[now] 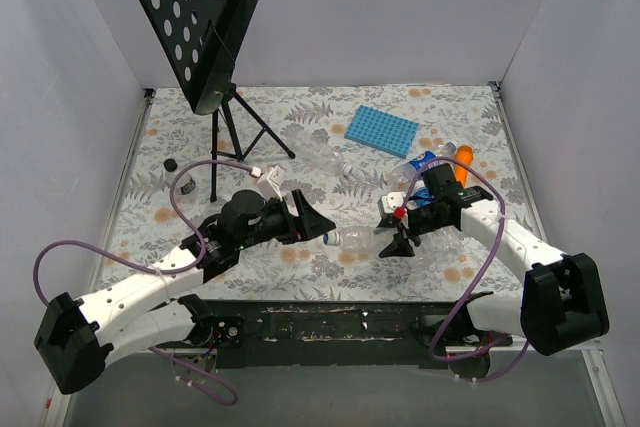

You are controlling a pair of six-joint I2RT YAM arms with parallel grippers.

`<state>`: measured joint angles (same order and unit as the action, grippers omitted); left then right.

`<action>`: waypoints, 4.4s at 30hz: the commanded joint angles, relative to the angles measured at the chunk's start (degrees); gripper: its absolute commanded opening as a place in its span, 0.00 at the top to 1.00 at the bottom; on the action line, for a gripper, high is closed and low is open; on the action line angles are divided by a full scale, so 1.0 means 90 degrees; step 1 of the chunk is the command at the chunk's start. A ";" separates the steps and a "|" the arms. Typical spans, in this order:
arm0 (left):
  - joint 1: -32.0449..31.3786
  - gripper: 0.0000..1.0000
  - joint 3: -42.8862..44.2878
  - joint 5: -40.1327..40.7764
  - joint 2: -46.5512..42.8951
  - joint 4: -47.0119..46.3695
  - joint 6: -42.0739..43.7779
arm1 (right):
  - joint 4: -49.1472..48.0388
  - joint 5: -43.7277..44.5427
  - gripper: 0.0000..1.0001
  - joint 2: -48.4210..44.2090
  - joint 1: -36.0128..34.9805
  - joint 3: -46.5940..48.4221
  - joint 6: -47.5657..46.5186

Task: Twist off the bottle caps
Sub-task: Unscrew the bottle cap from the plastic bottle.

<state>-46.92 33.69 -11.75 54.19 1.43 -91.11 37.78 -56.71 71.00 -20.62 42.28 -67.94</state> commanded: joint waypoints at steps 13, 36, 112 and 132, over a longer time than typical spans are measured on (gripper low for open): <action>0.0086 0.02 0.0250 0.0662 -0.1353 0.0700 0.2982 | 0.0167 0.0051 0.93 -0.0057 0.0026 0.0038 -0.0107; 0.0057 0.02 -0.0160 -0.2249 -0.0925 0.0173 0.7916 | 0.0275 -0.0008 0.93 -0.0038 0.0016 0.0058 -0.0244; -0.0178 0.67 -0.0287 -0.0374 -0.0035 -0.1028 -0.0502 | 0.0226 0.0188 0.93 0.0001 -0.0052 0.0019 -0.0224; -0.0148 0.02 0.0007 -0.1085 -0.1167 0.0408 0.4376 | 0.0285 0.0109 0.93 -0.0096 -0.0033 0.0029 -0.0263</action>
<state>-48.49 32.75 -16.40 46.85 3.18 -71.07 39.13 -54.30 70.98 -21.12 42.24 -69.32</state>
